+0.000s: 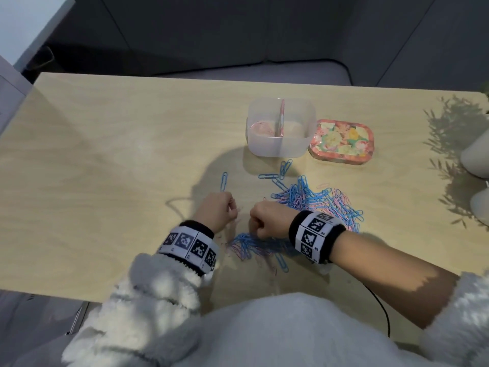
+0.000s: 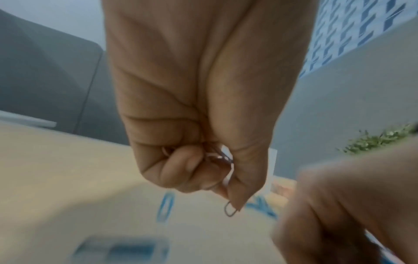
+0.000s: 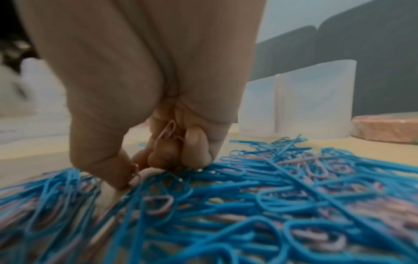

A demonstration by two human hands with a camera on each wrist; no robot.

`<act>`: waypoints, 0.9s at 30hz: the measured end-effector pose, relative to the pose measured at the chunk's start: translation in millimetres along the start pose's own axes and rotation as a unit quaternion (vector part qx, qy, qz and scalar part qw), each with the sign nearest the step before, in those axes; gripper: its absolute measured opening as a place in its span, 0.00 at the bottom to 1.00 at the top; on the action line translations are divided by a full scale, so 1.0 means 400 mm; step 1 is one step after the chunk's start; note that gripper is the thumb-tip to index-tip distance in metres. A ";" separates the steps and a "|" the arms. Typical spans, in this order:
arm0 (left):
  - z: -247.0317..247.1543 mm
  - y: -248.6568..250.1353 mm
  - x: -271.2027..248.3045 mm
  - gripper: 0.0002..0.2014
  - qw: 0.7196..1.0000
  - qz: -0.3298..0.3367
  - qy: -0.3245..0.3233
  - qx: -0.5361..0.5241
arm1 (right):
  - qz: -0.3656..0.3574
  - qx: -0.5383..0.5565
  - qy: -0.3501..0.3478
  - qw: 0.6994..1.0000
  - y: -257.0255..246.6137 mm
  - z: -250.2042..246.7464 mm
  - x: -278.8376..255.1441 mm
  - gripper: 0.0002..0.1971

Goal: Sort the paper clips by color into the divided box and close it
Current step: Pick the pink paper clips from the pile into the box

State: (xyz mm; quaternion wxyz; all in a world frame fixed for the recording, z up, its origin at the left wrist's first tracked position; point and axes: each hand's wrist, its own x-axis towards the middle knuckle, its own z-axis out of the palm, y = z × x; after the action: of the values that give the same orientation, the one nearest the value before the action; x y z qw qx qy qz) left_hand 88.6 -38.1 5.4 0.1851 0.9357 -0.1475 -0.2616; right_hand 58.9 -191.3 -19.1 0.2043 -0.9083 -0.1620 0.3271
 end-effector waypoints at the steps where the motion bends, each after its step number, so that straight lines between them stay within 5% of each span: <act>1: -0.027 0.018 0.021 0.07 1.000 0.015 0.014 0.002 | -0.004 -0.004 0.004 1.000 0.001 -0.001 -0.005 0.03; 7: -0.183 0.161 0.221 0.10 0.989 0.080 0.122 0.031 | -0.001 0.026 0.063 0.998 0.032 -0.039 -0.049 0.03; 16: -0.203 0.251 0.367 0.12 0.988 0.071 0.069 0.121 | 0.048 0.120 0.204 0.970 0.099 -0.226 -0.120 0.07; 20: -0.202 0.228 0.361 0.17 0.995 0.064 0.073 0.038 | 0.063 0.065 0.223 0.971 0.085 -0.321 -0.081 0.06; 24: -0.220 0.179 0.297 0.13 0.977 0.078 0.160 -0.116 | 0.092 -0.008 0.247 0.965 0.052 -0.399 0.023 0.13; 27: -0.202 0.114 0.222 0.06 0.954 0.054 0.217 -0.199 | 0.094 -0.065 0.241 0.964 0.039 -0.416 0.105 0.05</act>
State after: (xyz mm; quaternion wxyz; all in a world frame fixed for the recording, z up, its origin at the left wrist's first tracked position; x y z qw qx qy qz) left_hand 197.2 -89.8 50.4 0.4090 0.9047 -0.0992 -0.0658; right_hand 201.9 -230.9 68.1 0.1463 -0.9827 -0.0427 0.1053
